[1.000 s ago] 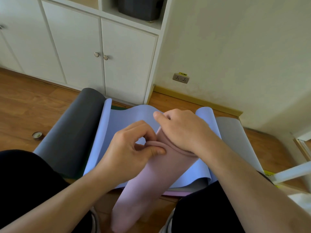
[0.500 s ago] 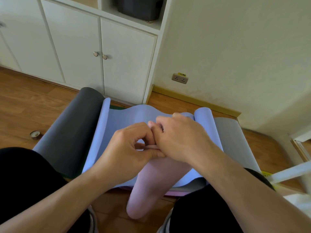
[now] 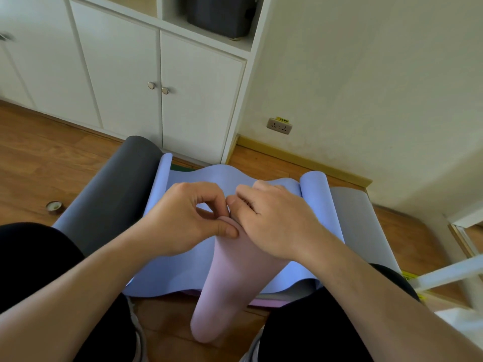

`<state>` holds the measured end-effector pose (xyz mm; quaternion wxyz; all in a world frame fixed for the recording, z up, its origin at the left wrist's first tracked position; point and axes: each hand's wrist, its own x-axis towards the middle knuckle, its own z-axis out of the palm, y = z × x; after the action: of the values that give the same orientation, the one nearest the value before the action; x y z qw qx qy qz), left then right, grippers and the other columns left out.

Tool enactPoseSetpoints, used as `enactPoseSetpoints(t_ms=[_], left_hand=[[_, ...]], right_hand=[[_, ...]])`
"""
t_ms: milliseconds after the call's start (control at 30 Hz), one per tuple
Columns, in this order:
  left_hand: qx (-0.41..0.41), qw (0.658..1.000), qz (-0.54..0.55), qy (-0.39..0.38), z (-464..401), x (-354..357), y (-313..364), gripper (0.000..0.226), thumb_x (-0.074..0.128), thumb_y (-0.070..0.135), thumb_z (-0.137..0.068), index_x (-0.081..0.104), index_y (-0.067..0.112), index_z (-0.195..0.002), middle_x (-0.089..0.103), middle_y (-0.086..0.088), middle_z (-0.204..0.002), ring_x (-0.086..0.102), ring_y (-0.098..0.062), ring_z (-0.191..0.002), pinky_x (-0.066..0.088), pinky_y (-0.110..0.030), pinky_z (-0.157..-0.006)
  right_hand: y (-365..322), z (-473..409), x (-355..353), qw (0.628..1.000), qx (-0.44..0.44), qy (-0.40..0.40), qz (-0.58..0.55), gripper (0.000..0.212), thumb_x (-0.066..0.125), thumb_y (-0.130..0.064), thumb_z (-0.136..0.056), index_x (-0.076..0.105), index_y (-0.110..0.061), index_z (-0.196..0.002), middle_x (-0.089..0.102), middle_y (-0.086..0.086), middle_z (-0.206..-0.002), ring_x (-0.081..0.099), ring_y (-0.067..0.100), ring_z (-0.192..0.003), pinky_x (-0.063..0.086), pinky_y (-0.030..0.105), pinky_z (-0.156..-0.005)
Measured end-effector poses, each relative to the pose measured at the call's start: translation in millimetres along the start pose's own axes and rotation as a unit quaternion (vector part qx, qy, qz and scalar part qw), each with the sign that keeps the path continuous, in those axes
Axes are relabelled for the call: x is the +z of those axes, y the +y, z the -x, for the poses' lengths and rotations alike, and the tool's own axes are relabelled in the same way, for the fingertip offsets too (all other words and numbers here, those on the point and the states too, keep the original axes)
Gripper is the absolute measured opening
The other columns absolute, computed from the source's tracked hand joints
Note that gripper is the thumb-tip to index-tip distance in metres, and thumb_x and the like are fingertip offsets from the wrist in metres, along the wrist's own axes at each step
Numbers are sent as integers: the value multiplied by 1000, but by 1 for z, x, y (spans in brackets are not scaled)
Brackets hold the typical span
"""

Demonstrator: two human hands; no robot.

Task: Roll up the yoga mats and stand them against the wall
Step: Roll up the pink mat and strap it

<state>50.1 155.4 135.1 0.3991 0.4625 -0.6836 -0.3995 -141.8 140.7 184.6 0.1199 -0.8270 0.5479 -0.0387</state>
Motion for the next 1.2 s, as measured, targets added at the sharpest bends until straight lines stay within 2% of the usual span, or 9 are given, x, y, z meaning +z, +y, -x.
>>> enactPoseSetpoints(t_ms=[133, 233, 533, 667, 767, 867, 967, 1133, 1200], left_hand=[[-2, 1000, -6, -12, 0, -3, -4, 23, 86, 34, -71, 73, 17, -81, 73, 5, -85, 74, -15, -84, 62, -25, -83], [5, 1000, -14, 12, -3, -12, -10, 17, 86, 29, -77, 74, 19, -80, 72, 4, -85, 73, -16, -83, 62, -28, -81], [-7, 998, -54, 31, -2, -10, -10, 21, 84, 44, -76, 73, 27, -81, 72, 9, -83, 69, -15, -82, 59, -39, -72], [-84, 992, -12, 91, 0, 9, -10, 34, 90, 27, -78, 61, 24, -96, 66, 12, -89, 70, -17, -67, 63, -38, -60], [-150, 987, 48, 43, 1, 10, -13, 41, 87, 31, -84, 55, 10, -99, 67, -2, -86, 74, -25, -67, 65, -48, -71], [-189, 960, 197, -66, 1, 10, -9, 58, 74, 52, -86, 56, -2, -93, 61, -11, -80, 64, -25, -73, 61, -46, -80], [-208, 966, 149, -35, 0, 22, 2, 75, 68, 80, -69, 52, 8, -84, 54, -2, -72, 54, -15, -65, 49, -37, -68], [-212, 965, 147, -47, -6, 19, -3, 72, 75, 69, -71, 51, 3, -84, 55, -3, -72, 54, -16, -64, 47, -40, -68], [-197, 968, 147, -45, -6, 19, -4, 78, 75, 71, -70, 49, 0, -86, 50, -5, -75, 50, -17, -67, 45, -40, -69]], right_hand=[[9, 4, -5, 998, -39, -46, 0, 40, 33, -76, -98, 56, -45, -111, 51, -12, -98, 51, 13, -104, 45, 37, -80], [21, 9, -13, 993, -59, -100, -9, 65, 38, -92, -83, 39, -61, -140, 45, -17, -107, 47, 10, -111, 48, 38, -91], [25, 18, 0, 996, -85, 2, -30, 55, 53, -81, -81, 51, -49, -126, 50, -20, -116, 52, 6, -112, 51, 37, -87], [23, 17, 2, 996, -69, 31, -53, 49, 53, -78, -81, 55, -47, -120, 55, -17, -112, 55, 7, -107, 53, 36, -84], [21, 18, 2, 996, -63, 36, -44, 46, 55, -76, -83, 55, -46, -118, 55, -17, -111, 55, 8, -105, 52, 35, -82], [15, 19, 3, 996, -71, 33, -37, 49, 51, -78, -81, 54, -45, -117, 54, -17, -110, 54, 8, -106, 51, 34, -80], [3, 19, 4, 997, -70, 36, -23, 52, 55, -78, -80, 52, -43, -119, 54, -19, -112, 52, 5, -107, 46, 29, -79], [8, 19, -6, 986, -40, -62, -152, 97, 75, -77, -70, 38, -39, -152, 58, -24, -134, 55, 0, -127, 49, 36, -106], [15, 14, -23, 959, -24, -82, -270, 83, 72, -73, -76, 48, -40, -148, 64, -19, -130, 59, 1, -126, 48, 39, -110]])
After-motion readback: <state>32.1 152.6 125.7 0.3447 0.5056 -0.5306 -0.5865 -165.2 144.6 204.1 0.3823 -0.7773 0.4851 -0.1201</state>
